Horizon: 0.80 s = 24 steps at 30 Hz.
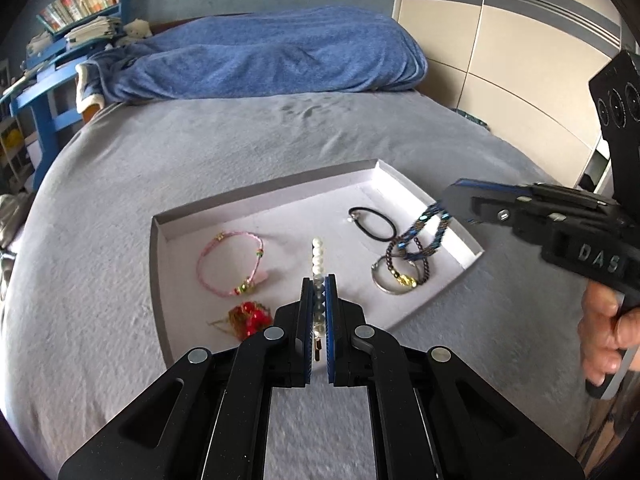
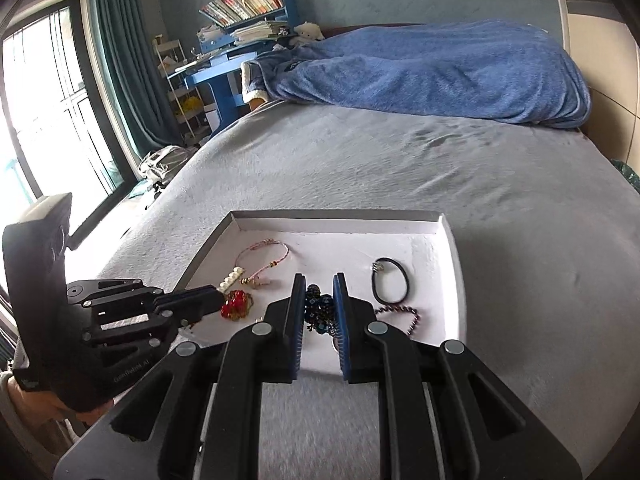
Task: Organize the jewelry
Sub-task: 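Carry the pearl hair pin and blue bracelet into the tray with both tools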
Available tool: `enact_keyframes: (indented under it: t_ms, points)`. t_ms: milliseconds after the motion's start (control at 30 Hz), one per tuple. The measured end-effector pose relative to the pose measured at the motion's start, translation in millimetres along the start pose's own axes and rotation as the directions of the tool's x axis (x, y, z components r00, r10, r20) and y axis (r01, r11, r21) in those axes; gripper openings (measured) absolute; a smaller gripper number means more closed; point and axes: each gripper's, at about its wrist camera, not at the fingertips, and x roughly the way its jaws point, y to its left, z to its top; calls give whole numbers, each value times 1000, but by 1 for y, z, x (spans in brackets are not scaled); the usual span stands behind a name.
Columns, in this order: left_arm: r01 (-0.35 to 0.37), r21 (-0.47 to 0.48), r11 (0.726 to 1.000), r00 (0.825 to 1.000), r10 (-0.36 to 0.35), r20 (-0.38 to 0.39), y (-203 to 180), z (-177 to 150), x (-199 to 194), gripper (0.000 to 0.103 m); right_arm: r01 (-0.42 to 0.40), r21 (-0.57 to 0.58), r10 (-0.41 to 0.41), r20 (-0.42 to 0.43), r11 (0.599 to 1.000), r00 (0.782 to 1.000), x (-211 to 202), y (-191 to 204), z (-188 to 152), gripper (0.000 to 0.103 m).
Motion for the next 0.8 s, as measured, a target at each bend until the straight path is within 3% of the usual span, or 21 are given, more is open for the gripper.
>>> enact_keyframes:
  t_ms: [333, 800]
  points:
    - [1, -78, 997, 999, -5, -49, 21, 17, 39, 6, 6, -24, -6, -17, 1000, 1000, 42, 8, 19, 14]
    - [-6, -61, 998, 982, -6, -189, 18, 12, 96, 6, 53, 17, -50, -117, 998, 992, 98, -20, 14, 14]
